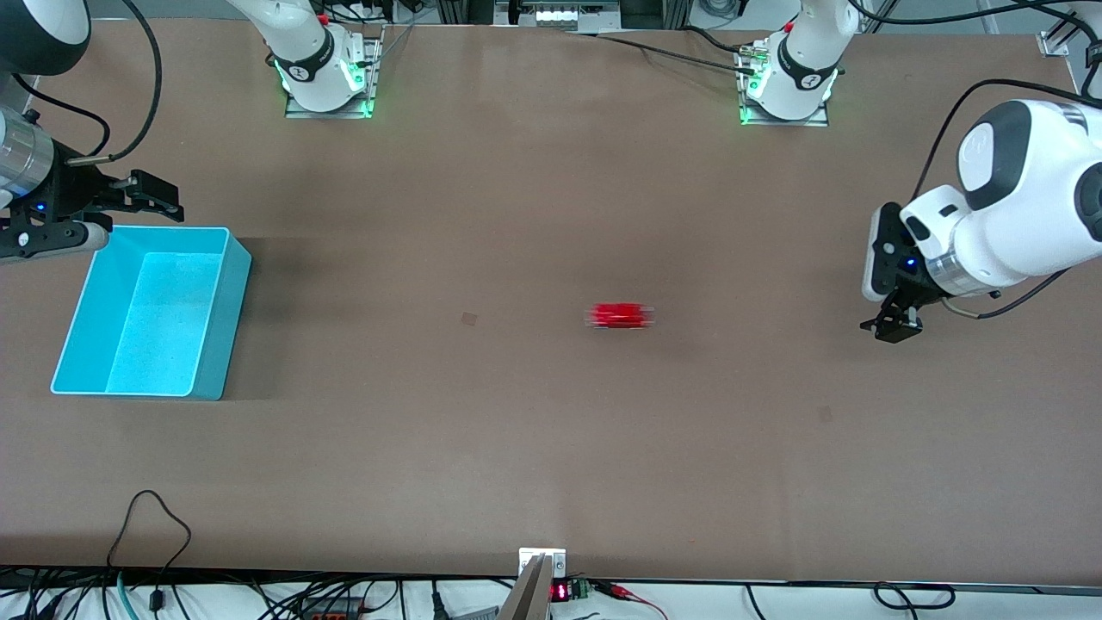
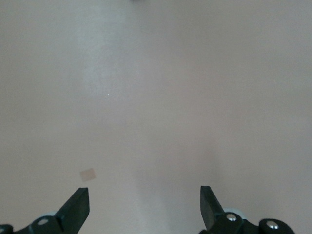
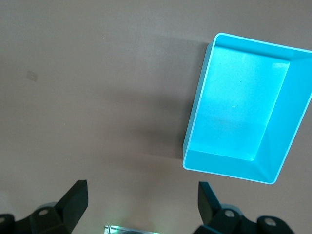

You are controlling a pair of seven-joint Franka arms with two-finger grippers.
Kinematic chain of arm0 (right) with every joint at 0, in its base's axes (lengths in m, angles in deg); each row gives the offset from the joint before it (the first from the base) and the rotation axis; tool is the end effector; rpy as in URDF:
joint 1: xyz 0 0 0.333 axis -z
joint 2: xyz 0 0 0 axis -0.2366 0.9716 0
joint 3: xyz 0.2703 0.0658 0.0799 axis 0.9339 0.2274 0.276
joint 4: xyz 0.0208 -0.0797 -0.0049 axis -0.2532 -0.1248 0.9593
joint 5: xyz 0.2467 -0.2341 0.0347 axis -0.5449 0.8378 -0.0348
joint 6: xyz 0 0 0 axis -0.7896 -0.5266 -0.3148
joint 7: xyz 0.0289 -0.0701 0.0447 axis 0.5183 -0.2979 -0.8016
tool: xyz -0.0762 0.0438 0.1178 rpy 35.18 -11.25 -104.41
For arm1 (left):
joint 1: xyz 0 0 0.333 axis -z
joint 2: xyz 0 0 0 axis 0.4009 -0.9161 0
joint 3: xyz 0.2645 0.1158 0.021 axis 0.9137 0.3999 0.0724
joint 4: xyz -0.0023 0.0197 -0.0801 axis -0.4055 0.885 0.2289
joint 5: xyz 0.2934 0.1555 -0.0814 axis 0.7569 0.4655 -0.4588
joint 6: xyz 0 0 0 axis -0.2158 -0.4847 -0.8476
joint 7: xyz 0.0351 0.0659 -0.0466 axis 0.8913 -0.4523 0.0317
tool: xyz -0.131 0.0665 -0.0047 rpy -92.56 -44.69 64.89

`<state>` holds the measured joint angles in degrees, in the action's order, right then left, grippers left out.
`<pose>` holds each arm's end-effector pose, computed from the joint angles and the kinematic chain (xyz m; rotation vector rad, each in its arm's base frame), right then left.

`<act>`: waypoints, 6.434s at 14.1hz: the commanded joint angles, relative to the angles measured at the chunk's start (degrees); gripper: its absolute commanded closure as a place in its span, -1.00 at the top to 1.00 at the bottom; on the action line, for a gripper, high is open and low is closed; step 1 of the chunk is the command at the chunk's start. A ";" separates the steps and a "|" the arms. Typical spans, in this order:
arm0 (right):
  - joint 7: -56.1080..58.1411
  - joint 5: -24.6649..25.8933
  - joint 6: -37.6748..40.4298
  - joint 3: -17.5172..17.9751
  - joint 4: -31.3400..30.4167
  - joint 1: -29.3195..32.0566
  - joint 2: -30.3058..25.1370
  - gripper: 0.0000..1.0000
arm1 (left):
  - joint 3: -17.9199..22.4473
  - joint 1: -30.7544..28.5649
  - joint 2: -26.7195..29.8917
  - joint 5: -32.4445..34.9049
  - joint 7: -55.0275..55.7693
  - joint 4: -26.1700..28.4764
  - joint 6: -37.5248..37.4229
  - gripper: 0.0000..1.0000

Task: Wind red beetle toy and store in blue box
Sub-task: 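Retract the left gripper while the right gripper reaches toward the car, then lower the right gripper over the red car beside the box, then close the right gripper on the red car, then lift the car with the right gripper over the cyan box, then lower the car into the box and open the right gripper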

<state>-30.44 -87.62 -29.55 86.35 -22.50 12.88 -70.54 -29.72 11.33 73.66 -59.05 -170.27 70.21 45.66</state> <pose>0.5069 0.0052 0.5024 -3.1202 -0.2570 0.2056 0.5485 -0.0360 0.3839 1.9992 -2.2591 -0.0118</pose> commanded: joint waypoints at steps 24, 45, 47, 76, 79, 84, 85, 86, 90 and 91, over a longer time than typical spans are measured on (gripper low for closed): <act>2.78 -1.43 -1.57 -0.04 -9.70 -2.45 2.29 1.00 | 16.54 10.37 6.47 -2.88 94.61 -13.93 -12.98 1.00; 76.18 5.95 -57.06 1.19 -36.28 2.73 13.52 1.00 | 16.28 10.02 13.33 -2.01 95.23 -6.36 -13.41 1.00; 76.18 5.95 -58.81 1.19 -36.28 2.82 15.09 1.00 | 16.45 9.93 13.42 -2.01 95.32 -6.01 -14.90 1.00; 12.24 -1.44 -21.73 -8.21 -6.31 4.93 17.20 -0.94 | 15.93 9.85 13.94 -0.16 95.14 -5.66 -13.15 1.00; 7.01 -0.99 -28.55 -10.41 -8.32 4.93 21.16 -0.92 | 15.93 9.85 13.94 -0.16 95.14 -5.66 -13.24 1.00; 7.01 -0.56 -37.72 -11.38 -12.63 5.63 26.88 -0.92 | 15.84 9.85 13.94 -0.16 94.88 -5.57 -13.77 1.00; 7.18 -0.47 -38.86 -11.38 -13.07 5.81 27.32 -0.84 | 15.92 9.85 13.94 -0.16 94.88 -5.57 -13.59 1.00; 7.10 -0.47 -39.30 -11.38 -13.34 5.81 27.84 -0.65 | 15.93 9.85 13.94 -0.16 94.88 -5.57 -13.42 1.00; 7.44 -0.38 -37.73 -11.38 -13.17 5.46 24.00 1.00 | 15.84 9.85 14.03 -0.07 94.88 -5.57 -13.06 1.00; 7.53 -0.12 -35.46 -11.29 -12.64 5.20 21.37 1.00 | 15.84 9.85 14.03 -0.07 94.88 -5.57 -13.06 1.00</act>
<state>-22.66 -88.45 -68.22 74.97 -34.54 18.50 -43.23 -13.54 21.34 87.56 -60.17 -75.40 65.07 32.40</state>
